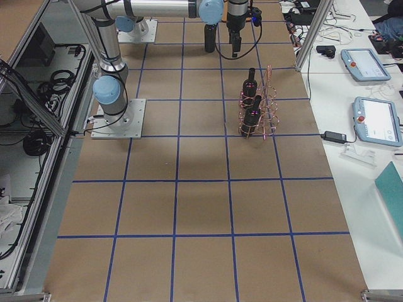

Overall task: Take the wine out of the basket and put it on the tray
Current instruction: 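Grasp the standing bottle with the left gripper and carry it over the tray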

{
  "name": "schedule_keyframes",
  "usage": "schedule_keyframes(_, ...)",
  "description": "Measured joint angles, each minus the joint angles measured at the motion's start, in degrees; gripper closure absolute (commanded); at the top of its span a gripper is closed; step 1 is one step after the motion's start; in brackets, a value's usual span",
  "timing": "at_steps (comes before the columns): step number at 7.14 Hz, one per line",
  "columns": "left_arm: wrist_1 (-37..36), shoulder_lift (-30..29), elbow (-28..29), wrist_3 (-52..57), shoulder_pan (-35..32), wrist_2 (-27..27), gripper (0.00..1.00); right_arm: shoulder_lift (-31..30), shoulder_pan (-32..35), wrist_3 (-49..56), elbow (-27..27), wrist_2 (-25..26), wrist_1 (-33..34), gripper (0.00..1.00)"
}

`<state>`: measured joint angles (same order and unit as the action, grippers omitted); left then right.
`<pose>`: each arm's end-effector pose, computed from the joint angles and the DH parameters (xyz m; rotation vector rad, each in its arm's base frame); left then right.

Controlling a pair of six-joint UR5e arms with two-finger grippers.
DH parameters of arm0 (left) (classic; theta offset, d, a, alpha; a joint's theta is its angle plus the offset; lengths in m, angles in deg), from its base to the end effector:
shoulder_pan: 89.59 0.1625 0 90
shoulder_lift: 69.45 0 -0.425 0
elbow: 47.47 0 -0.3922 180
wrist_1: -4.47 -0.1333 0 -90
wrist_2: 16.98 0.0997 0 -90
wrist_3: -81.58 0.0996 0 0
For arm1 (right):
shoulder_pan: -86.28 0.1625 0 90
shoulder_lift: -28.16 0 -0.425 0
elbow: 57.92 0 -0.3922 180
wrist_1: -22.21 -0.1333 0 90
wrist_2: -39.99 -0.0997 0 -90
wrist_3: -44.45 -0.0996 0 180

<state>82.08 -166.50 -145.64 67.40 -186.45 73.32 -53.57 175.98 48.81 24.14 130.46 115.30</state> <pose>-0.1946 -0.5056 0.3769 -0.1994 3.1202 0.0744 0.1296 -0.5584 0.4861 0.1106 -3.1286 0.0748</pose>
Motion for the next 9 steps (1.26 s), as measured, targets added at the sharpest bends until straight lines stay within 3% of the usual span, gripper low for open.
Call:
schedule_keyframes(2,0.1,-0.1,-0.6,-0.6,0.0,0.0,0.38,-0.3,0.0,-0.1,0.0,0.1,-0.1,0.0)
schedule_keyframes(3,0.1,-0.1,-0.9,-0.7,0.0,-0.3,0.54,-0.3,0.0,-0.2,0.0,0.1,-0.1,0.0)
schedule_keyframes(4,0.0,-0.1,-1.0,-0.5,0.1,-1.1,0.55,-0.3,0.0,-0.3,0.0,0.2,-0.1,0.0)
schedule_keyframes(6,0.0,0.0,-1.0,-0.3,0.1,-2.0,0.9,-0.4,-0.1,-0.4,0.0,1.2,-0.1,0.0)
schedule_keyframes(7,0.0,0.2,-1.0,-0.1,0.2,-2.0,1.0,-0.4,-0.1,-0.4,0.0,2.2,0.0,0.0)
schedule_keyframes(9,0.6,1.5,-0.4,0.3,1.1,-1.0,1.0,-0.4,0.1,-0.6,0.2,3.2,0.0,0.0)
